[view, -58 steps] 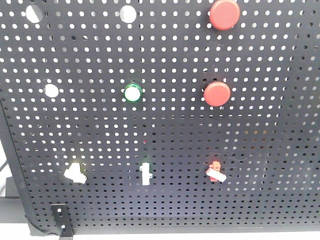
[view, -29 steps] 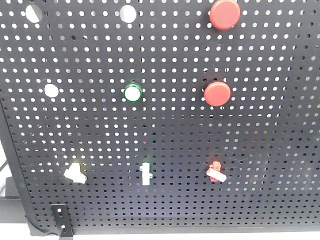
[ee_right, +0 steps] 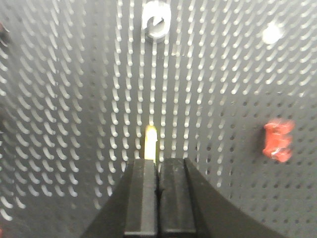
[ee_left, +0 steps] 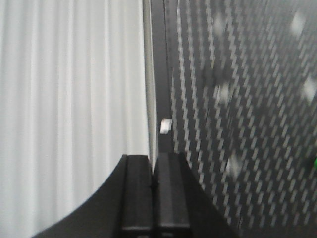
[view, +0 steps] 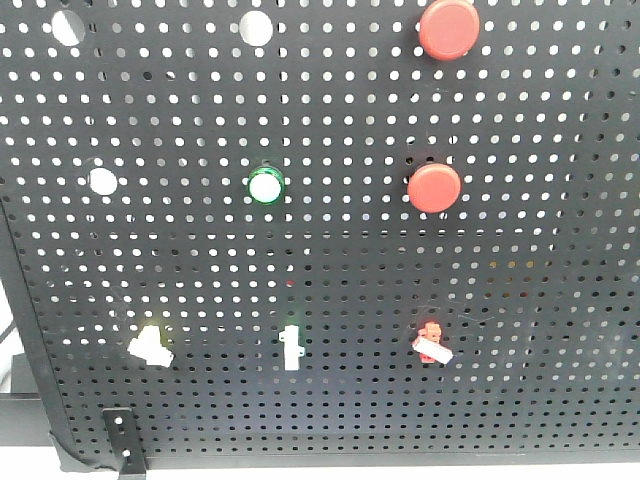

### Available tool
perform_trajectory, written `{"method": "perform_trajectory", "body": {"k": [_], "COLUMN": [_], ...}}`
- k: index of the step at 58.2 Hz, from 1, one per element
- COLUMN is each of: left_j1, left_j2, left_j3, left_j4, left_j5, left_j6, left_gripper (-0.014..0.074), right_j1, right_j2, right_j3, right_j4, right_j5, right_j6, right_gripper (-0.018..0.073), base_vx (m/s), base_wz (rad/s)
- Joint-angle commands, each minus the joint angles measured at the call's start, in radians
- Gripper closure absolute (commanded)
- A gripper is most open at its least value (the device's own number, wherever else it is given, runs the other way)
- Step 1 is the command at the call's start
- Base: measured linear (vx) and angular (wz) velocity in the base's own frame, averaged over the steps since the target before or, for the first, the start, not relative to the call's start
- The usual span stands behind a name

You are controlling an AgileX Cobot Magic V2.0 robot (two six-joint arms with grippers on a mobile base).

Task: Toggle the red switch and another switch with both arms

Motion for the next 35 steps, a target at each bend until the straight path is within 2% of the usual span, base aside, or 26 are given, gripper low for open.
{"method": "perform_trajectory", "body": {"k": [1,12,19,24,35], "left_j1": [0.002,0.002,0.001,-0.008,-0.072], "left_j2": [0.103,0.213,0.277,0.329,0.451], "left_j3": [-0.045,-0.045,-0.045,-0.045,-0.045], "left_j4": [-0.004,-0.005,-0.043,-0.034,-0.027], "left_j5": [0.009,0.012,0.01,-0.004,-0.145], "left_j6": [0.023,0.017,-0.034,-0.039,-0.017], "left_gripper": [0.0594,0.0594,0.0594,0.0594,0.0594], "right_j1": [-0.006,-0.006,-0.006,-0.006,-0.006], "right_j2": [0.086,0.2,0.23,0.236,0.236], "right_j3": [-0.031,-0.031,-0.031,-0.031,-0.031], "right_j4": [-0.006,-0.006,-0.006,-0.006,-0.006], "right_j5": [-0.073,-0.119,-0.147,-0.156,-0.156], "right_j6": [-0.013,-0.013,-0.005,-0.005,-0.005], "right_gripper": [0.0566,0.0566,0.0566,0.0566,0.0566], "base_vx": [0.0,0.0,0.0,0.0,0.0], "base_wz": [0.0,0.0,0.0,0.0,0.0]}}
